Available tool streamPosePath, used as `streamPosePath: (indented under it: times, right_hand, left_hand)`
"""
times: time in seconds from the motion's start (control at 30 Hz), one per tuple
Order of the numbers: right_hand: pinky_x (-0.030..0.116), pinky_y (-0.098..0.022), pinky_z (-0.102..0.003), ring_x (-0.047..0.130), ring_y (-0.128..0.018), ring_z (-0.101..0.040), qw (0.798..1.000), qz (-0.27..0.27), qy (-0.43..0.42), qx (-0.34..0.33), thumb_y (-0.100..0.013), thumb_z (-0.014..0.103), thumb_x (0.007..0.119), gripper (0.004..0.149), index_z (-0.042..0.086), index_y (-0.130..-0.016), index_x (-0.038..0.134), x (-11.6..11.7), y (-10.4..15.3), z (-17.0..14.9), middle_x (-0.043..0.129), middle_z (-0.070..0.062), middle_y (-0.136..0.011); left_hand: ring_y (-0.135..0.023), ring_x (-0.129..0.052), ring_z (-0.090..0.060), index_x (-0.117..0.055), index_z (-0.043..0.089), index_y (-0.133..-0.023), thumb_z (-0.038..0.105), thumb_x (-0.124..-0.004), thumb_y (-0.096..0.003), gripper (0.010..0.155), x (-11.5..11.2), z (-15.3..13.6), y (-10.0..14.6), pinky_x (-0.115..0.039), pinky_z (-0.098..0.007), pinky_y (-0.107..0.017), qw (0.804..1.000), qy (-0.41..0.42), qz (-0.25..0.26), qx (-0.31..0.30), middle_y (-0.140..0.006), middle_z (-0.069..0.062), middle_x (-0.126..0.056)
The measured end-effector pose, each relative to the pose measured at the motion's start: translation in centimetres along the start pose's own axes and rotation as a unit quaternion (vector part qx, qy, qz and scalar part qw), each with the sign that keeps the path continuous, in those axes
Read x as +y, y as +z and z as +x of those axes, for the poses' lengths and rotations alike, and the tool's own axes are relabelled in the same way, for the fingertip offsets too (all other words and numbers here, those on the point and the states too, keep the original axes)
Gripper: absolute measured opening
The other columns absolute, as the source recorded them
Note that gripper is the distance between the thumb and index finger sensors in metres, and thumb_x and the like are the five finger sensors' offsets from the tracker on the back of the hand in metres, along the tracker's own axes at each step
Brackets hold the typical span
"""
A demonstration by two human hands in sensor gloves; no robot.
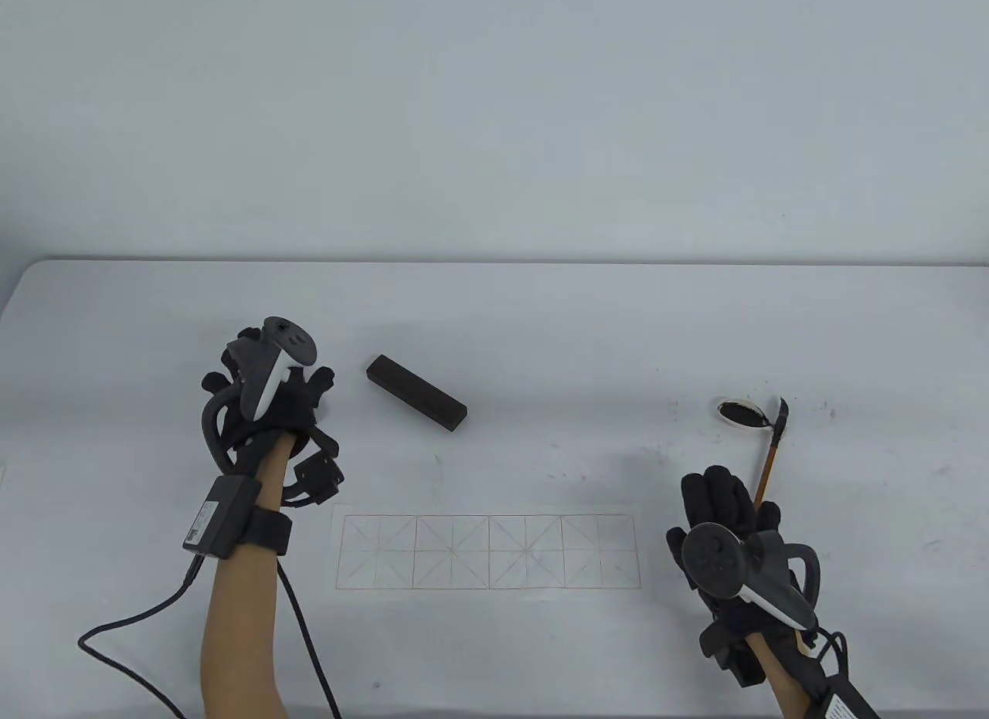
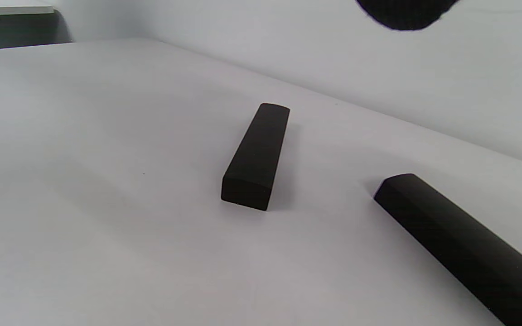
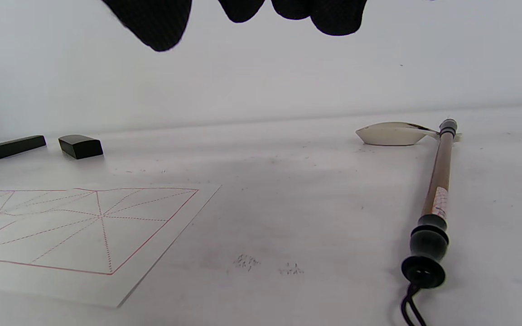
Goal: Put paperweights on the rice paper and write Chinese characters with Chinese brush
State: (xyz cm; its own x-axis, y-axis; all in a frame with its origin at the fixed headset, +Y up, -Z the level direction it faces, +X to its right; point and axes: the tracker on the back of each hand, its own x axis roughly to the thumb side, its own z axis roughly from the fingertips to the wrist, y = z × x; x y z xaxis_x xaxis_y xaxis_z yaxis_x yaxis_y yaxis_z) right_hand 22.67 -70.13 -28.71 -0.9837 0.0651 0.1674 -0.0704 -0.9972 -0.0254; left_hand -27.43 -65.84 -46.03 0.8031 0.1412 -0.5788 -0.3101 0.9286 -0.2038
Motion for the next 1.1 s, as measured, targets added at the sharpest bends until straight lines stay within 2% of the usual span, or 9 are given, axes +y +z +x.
streamPosePath:
  times: [0.07, 0.17, 0.37, 0.5, 0.63, 0.77, 1.1]
  right_hand:
    - [0.036, -0.063, -0.078, 0.037, -0.104, -0.052, 1.0, 0.001, 0.0, -0.005, -0.059, 0.035, 0.063, 0.069, 0.002, -0.11, 0.03, 0.0, 0.0, 0.1, 0.024, -0.033, -0.112]
    - [0.037, -0.063, -0.079, 0.038, -0.104, -0.052, 1.0, 0.004, 0.002, -0.01, -0.059, 0.035, 0.063, 0.069, 0.002, -0.11, 0.03, 0.1, 0.0, 0.3, 0.024, -0.033, -0.112]
    - [0.036, -0.063, -0.079, 0.037, -0.104, -0.052, 1.0, 0.006, 0.0, -0.01, -0.059, 0.035, 0.063, 0.069, 0.002, -0.11, 0.03, 0.1, 0.0, 0.3, 0.023, -0.033, -0.112]
    - [0.036, -0.062, -0.079, 0.037, -0.104, -0.052, 1.0, 0.006, -0.001, -0.006, -0.059, 0.035, 0.063, 0.069, 0.002, -0.11, 0.03, 0.0, -0.1, 0.1, 0.024, -0.033, -0.112]
    - [0.036, -0.062, -0.079, 0.038, -0.103, -0.052, 1.0, 0.005, -0.002, -0.005, -0.059, 0.035, 0.063, 0.069, 0.002, -0.11, 0.03, 0.0, -0.1, 0.1, 0.024, -0.033, -0.112]
    - [0.036, -0.062, -0.079, 0.037, -0.103, -0.052, 1.0, 0.006, -0.002, -0.005, -0.059, 0.035, 0.063, 0.069, 0.001, -0.11, 0.03, 0.0, -0.1, 0.1, 0.024, -0.033, -0.112]
    - [0.036, -0.062, -0.079, 0.038, -0.103, -0.052, 1.0, 0.011, -0.005, -0.006, -0.059, 0.035, 0.063, 0.069, 0.001, -0.11, 0.03, 0.0, -0.1, 0.1, 0.024, -0.033, -0.112]
  left_hand:
    - [-0.126, -0.008, -0.024, 0.0, 0.053, -0.112, 0.063, -0.052, -0.0506, 0.082, -0.4, 0.3, -1.3, -0.007, -0.054, -0.091, 1.0, -0.009, -0.007, 0.025, -0.127, 0.011, 0.006]
    - [-0.125, -0.029, -0.026, 0.001, 0.051, -0.113, 0.065, -0.051, -0.0503, 0.083, -1.3, 0.6, -3.1, -0.03, -0.05, -0.094, 0.997, -0.029, -0.02, 0.067, -0.129, 0.009, 0.0]
    - [-0.119, -0.046, -0.023, 0.0, 0.044, -0.117, 0.067, -0.049, -0.0507, 0.086, -3.6, 1.0, -5.7, -0.045, -0.043, -0.091, 0.992, -0.03, -0.045, 0.117, -0.132, 0.005, -0.013]
    - [-0.111, -0.054, -0.02, -0.006, 0.039, -0.121, 0.065, -0.053, -0.0511, 0.088, -4.9, 1.5, -6.7, -0.051, -0.038, -0.088, 0.989, -0.041, -0.056, 0.127, -0.131, 0.002, -0.018]
    - [-0.104, -0.063, -0.018, -0.013, 0.037, -0.123, 0.065, -0.054, -0.0514, 0.087, -5.7, 1.7, -7.1, -0.057, -0.035, -0.084, 0.988, -0.027, -0.069, 0.135, -0.129, 0.001, -0.029]
    - [-0.096, -0.073, -0.015, -0.019, 0.036, -0.122, 0.064, -0.055, -0.0528, 0.083, -5.7, 1.7, -7.0, -0.065, -0.032, -0.08, 0.986, -0.053, -0.04, 0.155, -0.125, 0.007, -0.047]
    - [-0.09, -0.076, -0.013, -0.023, 0.034, -0.123, 0.063, -0.061, -0.0535, 0.084, -5.2, 1.5, -6.6, -0.067, -0.03, -0.08, 0.984, -0.041, -0.043, 0.166, -0.121, 0.005, -0.05]
